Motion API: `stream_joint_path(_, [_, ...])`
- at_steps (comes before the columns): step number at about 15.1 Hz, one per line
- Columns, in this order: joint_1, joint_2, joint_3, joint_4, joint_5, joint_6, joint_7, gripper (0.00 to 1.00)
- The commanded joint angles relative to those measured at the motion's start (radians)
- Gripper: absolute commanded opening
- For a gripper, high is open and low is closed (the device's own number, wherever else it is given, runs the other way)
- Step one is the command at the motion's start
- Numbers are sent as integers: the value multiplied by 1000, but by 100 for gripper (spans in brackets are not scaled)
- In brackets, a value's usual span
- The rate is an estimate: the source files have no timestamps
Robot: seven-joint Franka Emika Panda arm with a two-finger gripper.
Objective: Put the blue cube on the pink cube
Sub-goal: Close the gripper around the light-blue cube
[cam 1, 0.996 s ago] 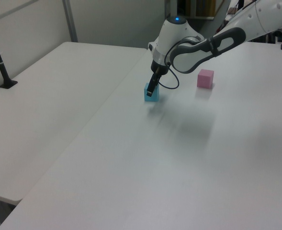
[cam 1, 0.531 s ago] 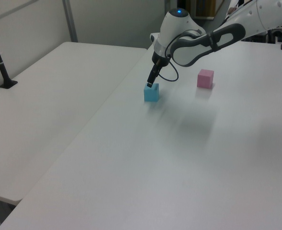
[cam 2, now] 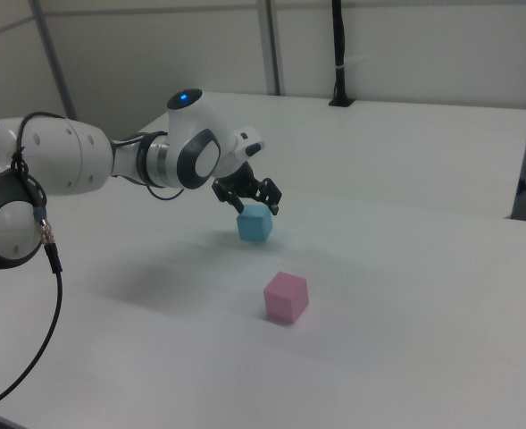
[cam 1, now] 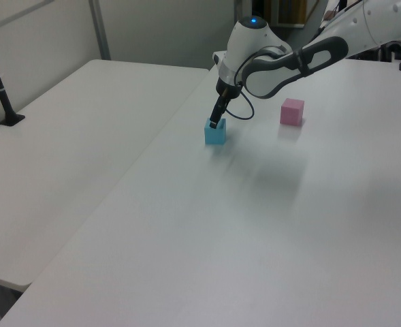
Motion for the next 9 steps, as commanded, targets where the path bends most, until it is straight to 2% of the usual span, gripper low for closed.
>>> stream_joint_path(1, [10,5,-6,-28,-9,6,-14,100])
stream_joint_path(9, [12,6,-2,-41,-3,6,-8,100])
